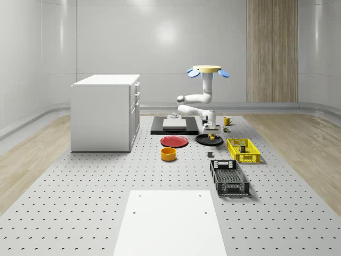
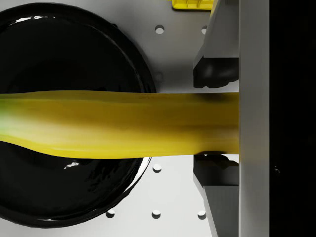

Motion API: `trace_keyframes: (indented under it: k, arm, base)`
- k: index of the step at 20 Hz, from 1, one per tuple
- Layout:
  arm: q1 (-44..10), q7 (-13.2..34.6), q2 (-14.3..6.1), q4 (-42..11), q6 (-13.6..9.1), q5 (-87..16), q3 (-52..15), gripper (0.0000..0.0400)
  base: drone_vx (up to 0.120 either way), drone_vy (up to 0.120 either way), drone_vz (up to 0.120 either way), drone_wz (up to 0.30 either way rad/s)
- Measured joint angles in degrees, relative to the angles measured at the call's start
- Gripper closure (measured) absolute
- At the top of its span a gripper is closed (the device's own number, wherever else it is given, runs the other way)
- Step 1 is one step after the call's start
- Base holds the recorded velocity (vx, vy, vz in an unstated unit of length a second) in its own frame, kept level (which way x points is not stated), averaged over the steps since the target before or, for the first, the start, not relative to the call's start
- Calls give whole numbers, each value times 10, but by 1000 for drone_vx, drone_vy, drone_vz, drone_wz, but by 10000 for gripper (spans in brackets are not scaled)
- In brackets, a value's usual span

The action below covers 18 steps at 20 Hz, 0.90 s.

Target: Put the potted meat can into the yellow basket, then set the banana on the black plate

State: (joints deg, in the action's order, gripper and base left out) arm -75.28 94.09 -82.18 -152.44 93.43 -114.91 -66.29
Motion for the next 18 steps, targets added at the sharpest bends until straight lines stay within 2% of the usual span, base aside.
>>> trace_keyframes:
  k: [1,18]
  arm:
    - [0,0,0,0,0,0,0,205]
    - [2,-1,3,0,-3,-2,0,205]
  base:
    - [-120,0,-120,0]
    - [-120,0,0,0]
